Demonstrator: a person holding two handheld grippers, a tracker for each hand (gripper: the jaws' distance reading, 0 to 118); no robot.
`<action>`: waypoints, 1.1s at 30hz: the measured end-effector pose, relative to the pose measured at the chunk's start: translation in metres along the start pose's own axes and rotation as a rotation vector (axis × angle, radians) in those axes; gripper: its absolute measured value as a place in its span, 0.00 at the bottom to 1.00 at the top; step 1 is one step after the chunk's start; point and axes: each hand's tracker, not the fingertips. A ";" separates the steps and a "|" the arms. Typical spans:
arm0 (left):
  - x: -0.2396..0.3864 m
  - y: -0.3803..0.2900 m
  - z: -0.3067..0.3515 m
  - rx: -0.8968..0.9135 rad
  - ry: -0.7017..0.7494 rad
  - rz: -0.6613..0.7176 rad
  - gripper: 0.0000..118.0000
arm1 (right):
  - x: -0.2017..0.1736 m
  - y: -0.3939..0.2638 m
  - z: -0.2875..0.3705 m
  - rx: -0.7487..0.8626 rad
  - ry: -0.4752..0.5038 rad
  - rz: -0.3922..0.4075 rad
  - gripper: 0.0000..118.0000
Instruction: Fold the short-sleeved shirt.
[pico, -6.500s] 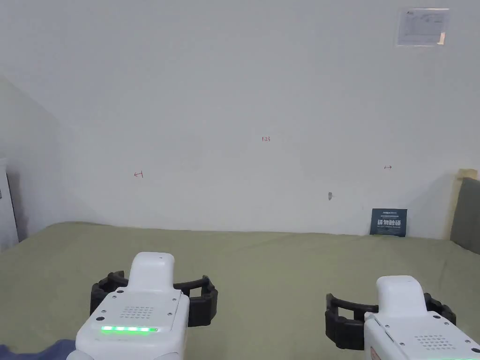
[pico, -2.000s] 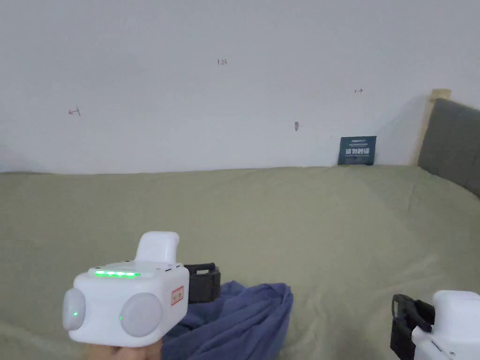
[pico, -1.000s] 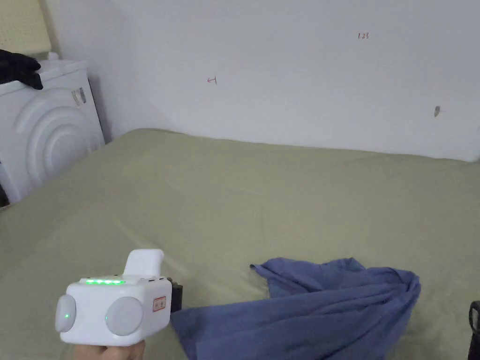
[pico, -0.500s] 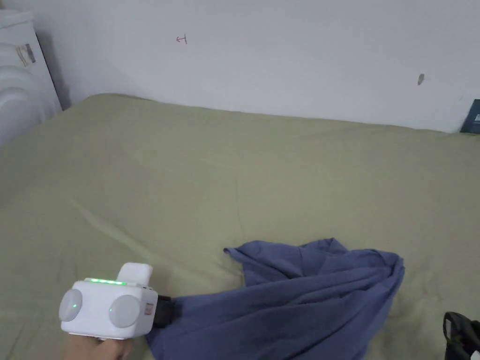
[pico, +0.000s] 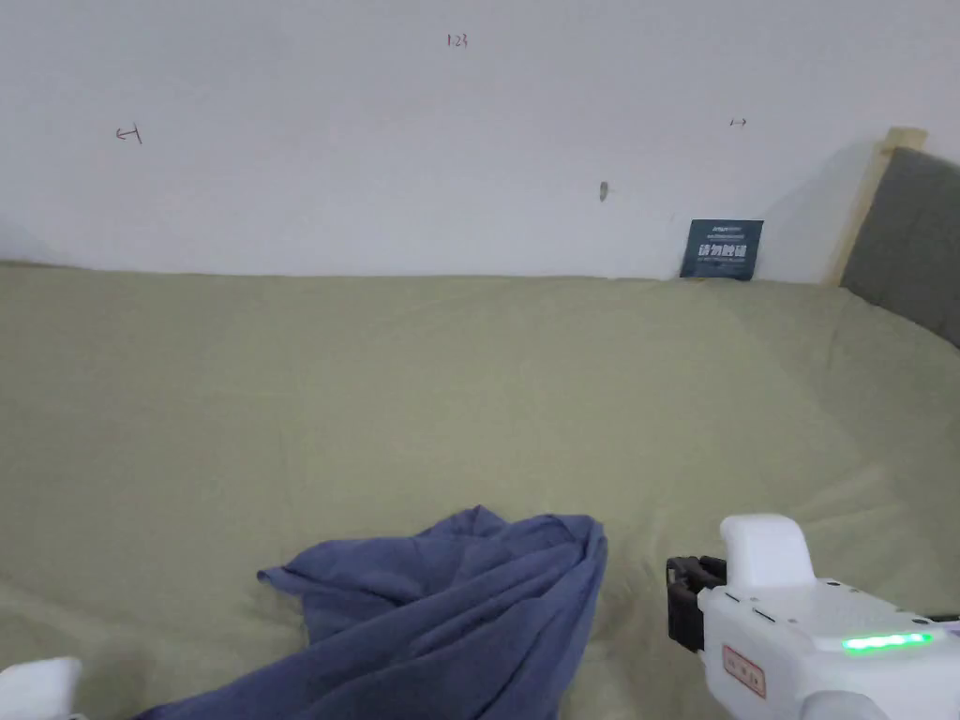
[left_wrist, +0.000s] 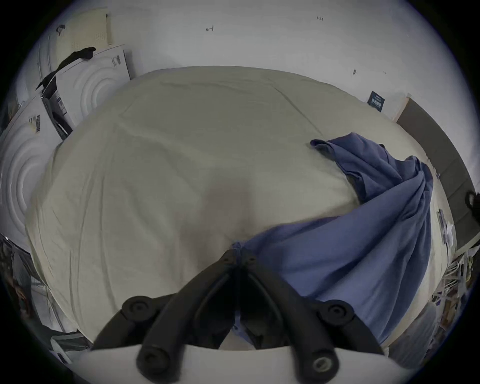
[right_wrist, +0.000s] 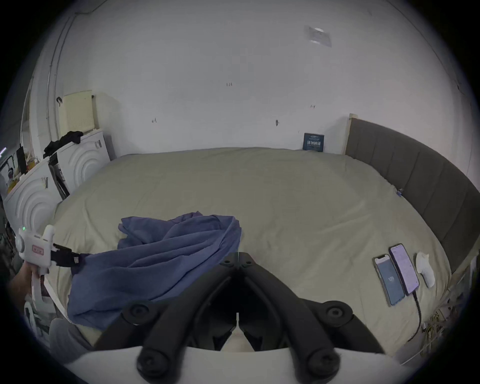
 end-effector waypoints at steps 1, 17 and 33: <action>-0.001 -0.001 -0.001 0.001 -0.006 -0.010 0.00 | 0.002 0.006 -0.014 -0.029 0.002 -0.002 0.01; -0.001 -0.001 -0.013 0.017 0.015 -0.028 0.00 | 0.030 0.040 -0.203 -0.446 0.114 0.029 0.80; 0.005 0.073 0.169 0.352 0.006 -0.043 0.00 | 0.040 0.126 0.029 -0.004 0.232 -0.030 0.05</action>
